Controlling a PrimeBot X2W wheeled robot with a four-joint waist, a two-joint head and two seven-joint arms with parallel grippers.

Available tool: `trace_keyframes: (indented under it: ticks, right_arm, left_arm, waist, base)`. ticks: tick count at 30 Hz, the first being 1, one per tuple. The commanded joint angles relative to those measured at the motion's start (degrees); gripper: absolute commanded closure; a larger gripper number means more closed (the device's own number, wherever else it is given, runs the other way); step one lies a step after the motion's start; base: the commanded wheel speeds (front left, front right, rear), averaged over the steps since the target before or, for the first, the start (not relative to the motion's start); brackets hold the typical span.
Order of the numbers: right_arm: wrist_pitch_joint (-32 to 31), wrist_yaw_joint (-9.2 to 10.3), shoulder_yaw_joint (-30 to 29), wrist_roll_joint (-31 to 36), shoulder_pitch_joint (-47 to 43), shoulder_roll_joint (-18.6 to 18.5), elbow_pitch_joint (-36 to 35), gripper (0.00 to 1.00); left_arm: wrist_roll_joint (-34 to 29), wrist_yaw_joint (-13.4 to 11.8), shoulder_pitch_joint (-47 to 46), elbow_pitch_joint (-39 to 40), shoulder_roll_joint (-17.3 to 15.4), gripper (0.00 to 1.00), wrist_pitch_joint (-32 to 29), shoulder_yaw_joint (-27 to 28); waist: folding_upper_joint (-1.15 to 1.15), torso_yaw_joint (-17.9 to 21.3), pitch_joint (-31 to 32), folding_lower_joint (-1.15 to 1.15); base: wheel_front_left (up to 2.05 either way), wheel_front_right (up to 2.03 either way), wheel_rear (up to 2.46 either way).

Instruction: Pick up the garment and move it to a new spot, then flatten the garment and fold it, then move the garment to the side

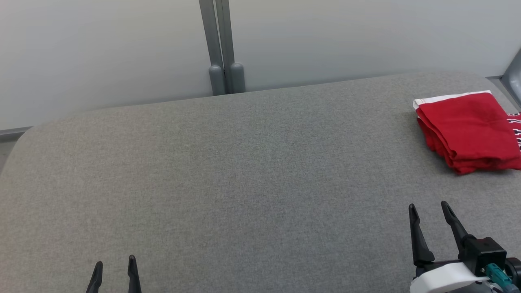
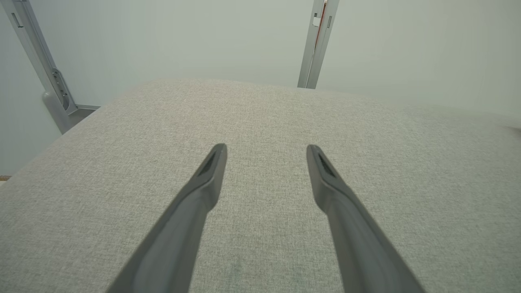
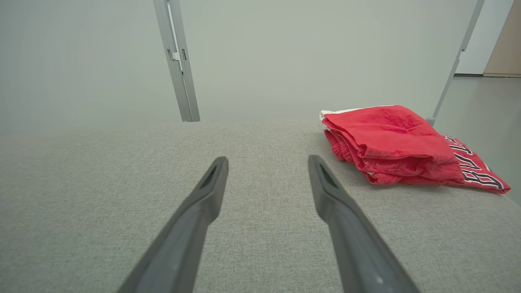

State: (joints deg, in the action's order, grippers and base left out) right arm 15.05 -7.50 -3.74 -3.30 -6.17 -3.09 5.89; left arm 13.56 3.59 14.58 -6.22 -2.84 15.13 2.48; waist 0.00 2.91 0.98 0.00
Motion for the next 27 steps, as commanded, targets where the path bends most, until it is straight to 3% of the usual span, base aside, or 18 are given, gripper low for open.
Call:
trace_keyframes:
  ticks: [1,6,7,11,27]
  right_arm:
    - [0.14,0.02,-0.14,0.27,-0.34,-0.03,-0.28,0.00]
    - [0.14,0.02,-0.27,0.14,-0.39,0.05,-0.19,0.00]
    - [0.00,0.00,-0.15,-0.05,0.00,0.11,0.18,1.00]
    - [-0.27,0.00,-0.05,-0.95,-0.25,0.51,1.92,1.00]
    - [-4.91,0.00,-0.58,-20.58,2.69,0.33,3.23,1.00]
  left_arm:
    - [0.23,0.41,-0.74,0.11,-0.13,0.00,-0.02,-0.01]
    - [0.72,1.44,-0.53,0.70,-0.13,0.00,-0.03,-0.33]
    - [0.55,1.37,-0.02,0.37,0.02,1.00,0.01,-0.45]
    - [1.35,1.39,-0.11,-1.49,0.33,1.00,-0.26,-0.60]
    - [18.51,1.98,-4.82,-2.86,0.22,1.00,-5.00,0.46]
  waist:
    - [0.00,-0.02,-0.03,0.00]
    - [0.00,-0.08,0.07,0.00]
    - [0.00,-0.08,0.06,0.00]
    - [0.00,-0.10,0.05,0.00]
    - [0.00,-0.48,-0.11,0.00]
  base:
    - [0.00,0.00,0.00]
    - [0.00,0.00,0.00]
    - [0.00,0.00,0.00]
    - [0.00,0.00,0.00]
    - [0.00,0.00,0.00]
